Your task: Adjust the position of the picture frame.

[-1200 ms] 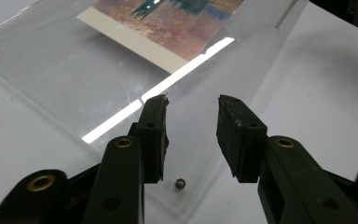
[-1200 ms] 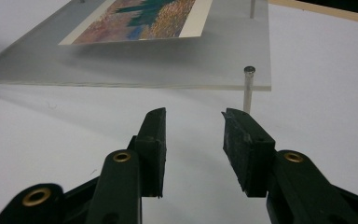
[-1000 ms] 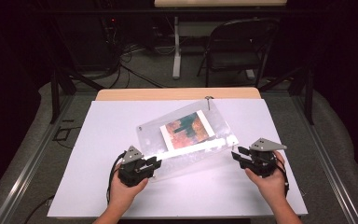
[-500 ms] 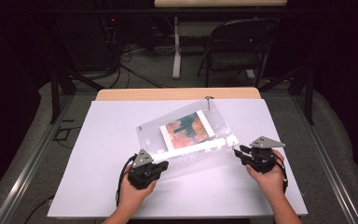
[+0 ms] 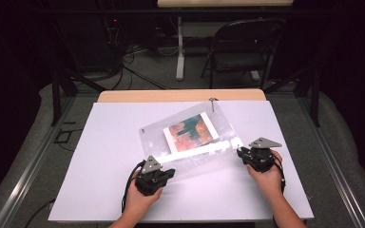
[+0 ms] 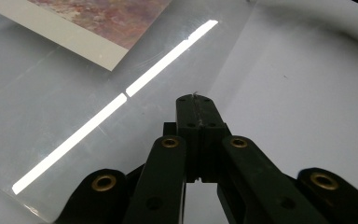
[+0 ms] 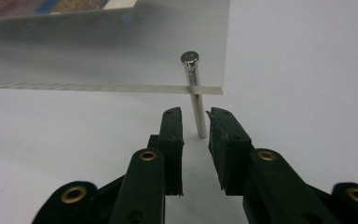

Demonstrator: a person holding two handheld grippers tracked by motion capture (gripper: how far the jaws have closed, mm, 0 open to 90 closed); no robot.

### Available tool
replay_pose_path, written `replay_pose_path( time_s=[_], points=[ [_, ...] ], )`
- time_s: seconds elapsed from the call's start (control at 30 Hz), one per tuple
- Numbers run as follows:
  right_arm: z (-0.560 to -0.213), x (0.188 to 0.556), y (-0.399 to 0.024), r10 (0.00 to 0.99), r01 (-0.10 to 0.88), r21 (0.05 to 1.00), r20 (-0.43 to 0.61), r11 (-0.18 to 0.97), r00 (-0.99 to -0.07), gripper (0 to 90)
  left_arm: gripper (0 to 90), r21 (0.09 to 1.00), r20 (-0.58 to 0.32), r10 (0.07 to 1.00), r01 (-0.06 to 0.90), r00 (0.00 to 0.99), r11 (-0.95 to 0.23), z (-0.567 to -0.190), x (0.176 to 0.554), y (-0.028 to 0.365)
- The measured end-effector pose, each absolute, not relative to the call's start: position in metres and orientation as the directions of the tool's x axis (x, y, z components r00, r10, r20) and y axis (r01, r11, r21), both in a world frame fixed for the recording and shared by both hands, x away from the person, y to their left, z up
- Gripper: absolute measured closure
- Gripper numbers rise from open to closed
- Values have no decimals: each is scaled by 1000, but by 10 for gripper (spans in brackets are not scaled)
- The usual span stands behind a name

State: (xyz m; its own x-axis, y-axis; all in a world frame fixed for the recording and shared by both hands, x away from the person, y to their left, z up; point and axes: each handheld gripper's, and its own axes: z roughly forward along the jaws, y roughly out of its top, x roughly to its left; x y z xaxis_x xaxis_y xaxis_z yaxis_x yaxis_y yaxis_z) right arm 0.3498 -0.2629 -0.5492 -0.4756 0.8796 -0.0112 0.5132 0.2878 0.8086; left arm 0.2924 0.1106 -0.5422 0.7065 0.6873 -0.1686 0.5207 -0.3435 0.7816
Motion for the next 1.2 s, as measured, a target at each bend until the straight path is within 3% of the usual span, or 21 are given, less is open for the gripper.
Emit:
replay_pose_path(
  time_s=[1.03,1.2],
  points=[
    [-561,376,-257,865,521,805,19,284,-502,803,900,762,-189,677,541,712,-356,-552,279,105],
    [-558,373,-254,861,505,799,-30,326,-507,826,900,760,-184,668,535,721,-368,-554,279,101]
  ],
)
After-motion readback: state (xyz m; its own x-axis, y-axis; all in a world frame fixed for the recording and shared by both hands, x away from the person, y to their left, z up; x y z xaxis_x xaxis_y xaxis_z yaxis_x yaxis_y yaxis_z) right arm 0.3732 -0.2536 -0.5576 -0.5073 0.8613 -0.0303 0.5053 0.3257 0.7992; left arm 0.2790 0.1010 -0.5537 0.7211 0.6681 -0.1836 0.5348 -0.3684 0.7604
